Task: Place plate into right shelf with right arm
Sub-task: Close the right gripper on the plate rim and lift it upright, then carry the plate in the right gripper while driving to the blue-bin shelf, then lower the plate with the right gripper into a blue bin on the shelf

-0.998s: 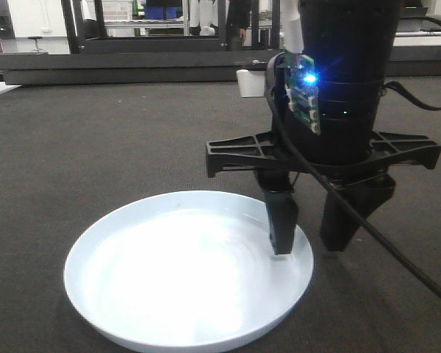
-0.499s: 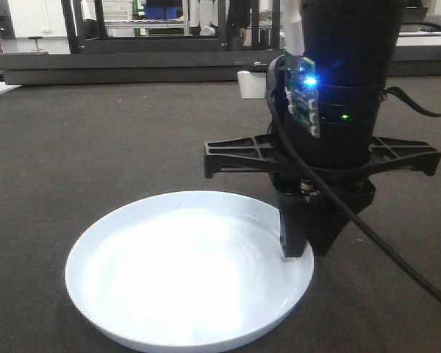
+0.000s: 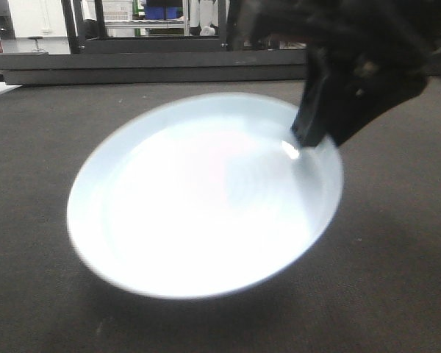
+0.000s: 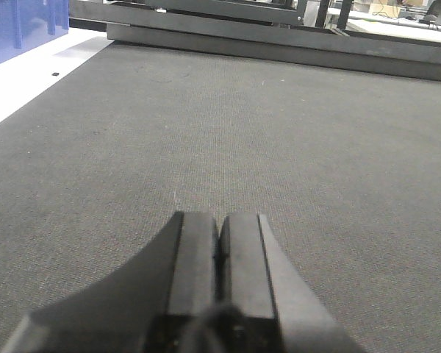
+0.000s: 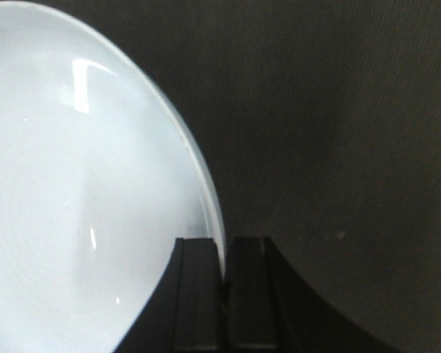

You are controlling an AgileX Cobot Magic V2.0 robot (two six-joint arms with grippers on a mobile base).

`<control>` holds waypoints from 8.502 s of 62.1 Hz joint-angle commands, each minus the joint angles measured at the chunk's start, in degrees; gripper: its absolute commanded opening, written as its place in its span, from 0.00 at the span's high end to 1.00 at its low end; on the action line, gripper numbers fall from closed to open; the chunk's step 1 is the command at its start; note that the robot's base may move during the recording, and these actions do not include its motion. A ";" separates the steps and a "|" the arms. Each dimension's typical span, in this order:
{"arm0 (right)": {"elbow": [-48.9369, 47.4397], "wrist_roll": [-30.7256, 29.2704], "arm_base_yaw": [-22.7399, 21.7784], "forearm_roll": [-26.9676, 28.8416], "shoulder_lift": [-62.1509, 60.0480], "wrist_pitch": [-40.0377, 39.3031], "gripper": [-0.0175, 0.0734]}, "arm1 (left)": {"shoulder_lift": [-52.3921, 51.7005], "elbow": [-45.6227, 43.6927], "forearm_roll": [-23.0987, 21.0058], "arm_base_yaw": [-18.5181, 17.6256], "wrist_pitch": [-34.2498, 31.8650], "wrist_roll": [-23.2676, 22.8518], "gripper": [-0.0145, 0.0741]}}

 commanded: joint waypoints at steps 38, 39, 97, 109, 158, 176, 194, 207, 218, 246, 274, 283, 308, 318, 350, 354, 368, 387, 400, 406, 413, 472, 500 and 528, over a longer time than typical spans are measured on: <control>28.20 -19.33 -32.94 1.18 -44.60 -31.65 0.75 | -0.59 0.59 -0.47 -0.11 -5.16 -0.40 0.98; 28.43 -19.33 -33.16 1.18 -45.37 -31.65 0.75 | -0.59 0.59 -0.47 -0.11 -5.16 -0.40 0.98; 30.41 -19.33 -33.74 -3.08 -62.74 -31.20 0.75 | -0.59 0.59 -0.47 -0.11 -5.16 -0.40 0.98; 30.41 -19.33 -33.74 -3.08 -62.74 -31.20 0.75 | -0.59 0.59 -0.47 -0.11 -5.16 -0.40 0.98; 30.41 -19.33 -33.74 -3.08 -62.74 -31.20 0.75 | -0.59 0.59 -0.47 -0.11 -5.16 -0.40 0.98; 30.41 -19.33 -33.74 -3.08 -62.74 -31.20 0.75 | -0.59 0.59 -0.47 -0.11 -5.16 -0.40 0.98; 30.41 -19.33 -33.74 -3.08 -62.74 -31.20 0.75 | -0.59 0.59 -0.47 -0.11 -5.16 -0.40 0.98; 30.41 -19.33 -33.74 -3.08 -62.74 -31.20 0.75 | -0.59 0.59 -0.47 -0.11 -5.16 -0.40 0.98; 30.41 -19.33 -33.74 -3.08 -62.74 -31.20 0.75 | -0.59 0.59 -0.47 -0.11 -5.16 -0.40 0.98; 30.41 -19.33 -33.74 -3.08 -62.74 -31.20 0.75 | -0.59 0.59 -0.47 -0.11 -5.16 -0.40 0.98; 30.41 -19.33 -33.74 -3.08 -62.74 -31.20 0.75 | -0.59 0.59 -0.47 -0.11 -5.16 -0.40 0.98; 30.41 -19.33 -33.74 -3.08 -62.74 -31.20 0.75 | -0.59 0.59 -0.47 -0.11 -5.16 -0.40 0.98; 30.41 -19.33 -33.74 -3.08 -62.53 -31.20 0.75 | -0.59 0.59 -0.47 -0.11 -5.16 -0.40 0.98; 30.41 -19.33 -33.74 -3.08 -62.53 -31.20 0.75 | -0.59 0.59 -0.47 -0.11 -5.16 -0.40 0.98; 30.41 -19.33 -33.74 -3.08 -62.53 -31.20 0.75 | -0.59 0.59 -0.47 -0.11 -5.16 -0.40 0.98; 30.41 -19.33 -33.74 -3.08 -62.53 -31.20 0.75 | -0.59 0.59 -0.47 -0.11 -5.16 -0.40 0.98; 30.41 -19.33 -33.74 -3.08 -62.53 -31.20 0.75 | -0.59 0.59 -0.47 -0.11 -5.16 -0.40 0.98; 30.41 -19.33 -33.74 -3.08 -62.53 -31.20 0.75 | -0.59 0.59 -0.47 -0.11 -5.16 -0.40 0.98; 30.41 -19.33 -33.74 -3.08 -62.53 -31.20 0.75 | -0.59 0.59 -0.47 -0.11 -5.16 -0.40 0.98; 30.41 -19.33 -33.74 -3.08 -62.53 -31.20 0.75 | -0.59 0.59 -0.47 -0.11 -5.16 -0.40 0.98; 30.41 -19.33 -33.74 -3.08 -62.53 -31.20 0.75 | -0.59 0.59 -0.47 -0.11 -5.16 -0.40 0.98; 30.41 -19.33 -33.74 -3.08 -62.53 -31.20 0.75 | -0.59 0.59 -0.47 -0.11 -5.16 -0.40 0.98; 30.41 -19.33 -33.74 -3.08 -62.53 -31.20 0.75 | -0.59 0.59 -0.47 -0.11 -5.16 -0.40 0.98; 30.41 -19.33 -33.74 -3.08 -62.53 -31.20 0.75 | -0.59 0.59 -0.47 -0.11 -5.16 -0.40 0.98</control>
